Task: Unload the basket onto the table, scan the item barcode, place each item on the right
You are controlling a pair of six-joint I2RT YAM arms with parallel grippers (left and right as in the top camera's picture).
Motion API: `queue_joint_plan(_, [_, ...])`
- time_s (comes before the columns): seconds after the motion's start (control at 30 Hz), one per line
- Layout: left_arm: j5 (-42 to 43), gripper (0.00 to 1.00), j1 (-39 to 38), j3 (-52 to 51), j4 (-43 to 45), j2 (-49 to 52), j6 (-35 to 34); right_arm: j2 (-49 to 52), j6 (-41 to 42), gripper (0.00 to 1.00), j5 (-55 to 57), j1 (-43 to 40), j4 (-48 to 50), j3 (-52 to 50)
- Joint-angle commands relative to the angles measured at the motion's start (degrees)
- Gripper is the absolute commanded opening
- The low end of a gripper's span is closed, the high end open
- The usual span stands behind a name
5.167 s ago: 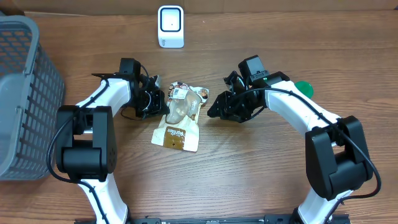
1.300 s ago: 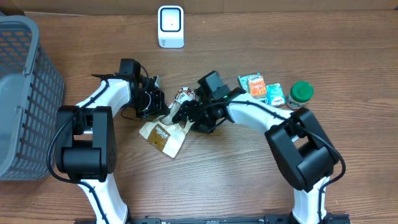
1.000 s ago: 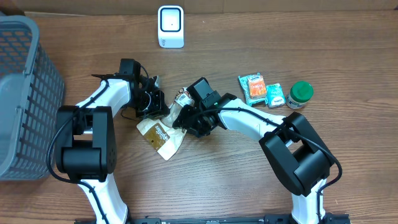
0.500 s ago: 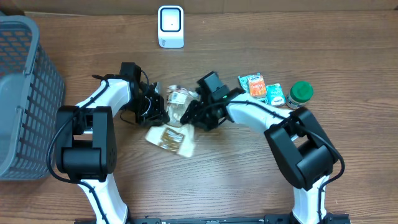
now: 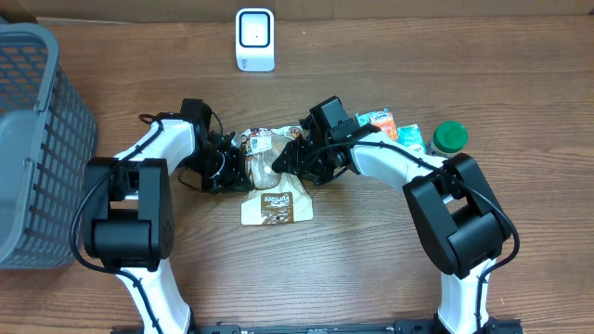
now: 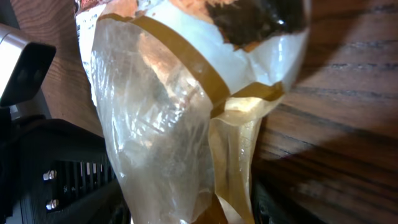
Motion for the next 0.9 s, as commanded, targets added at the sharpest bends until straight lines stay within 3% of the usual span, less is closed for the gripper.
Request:
queue_joint_plan(0.0, [-2.56, 0.04, -0.11, -1.22, 0.92, 1.60, -0.35, 0.90, -0.50, 0.59, -0.04, 0.63, -0.33, -1.31])
queue_joint_plan(0.13, [-2.54, 0.04, -0.11, -1.22, 1.31, 1.60, -0.35, 0.90, 4.13, 0.59, 3.80, 2.12, 0.33, -2.71])
queue_joint_plan(0.27, [-2.56, 0.04, -0.11, -1.22, 1.51, 1.60, -0.35, 0.90, 7.34, 0.49, 11.87, 3.91, 0.33, -4.15])
queue_joint_plan(0.4, [-2.56, 0.04, -0.11, -1.22, 1.66, 1.60, -0.33, 0.90, 8.02, 0.48, 9.20, 4.26, 1.38, -4.44])
queue_joint_plan(0.5, [-2.80, 0.04, -0.11, -1.22, 1.75, 1.60, -0.31, 0.90, 6.62, 0.26, 6.67, 4.26, 2.86, -4.44])
queue_joint_plan(0.6, [-3.30, 0.04, -0.09, -1.16, 1.99, 1.60, -0.04, 0.87, 4.76, 0.11, 4.76, 4.24, 3.80, -4.42])
queue_joint_plan(0.7, [-3.34, 0.04, 0.37, 0.26, 1.31, 1.44, 1.01, 0.87, 3.30, 0.04, 2.69, 3.80, 3.82, -4.42])
queue_joint_plan(0.87, [-3.43, 0.04, 2.08, 6.88, -3.74, -1.75, 3.93, -0.07, -0.09, 0.04, -1.66, 1.95, 3.78, -4.35])
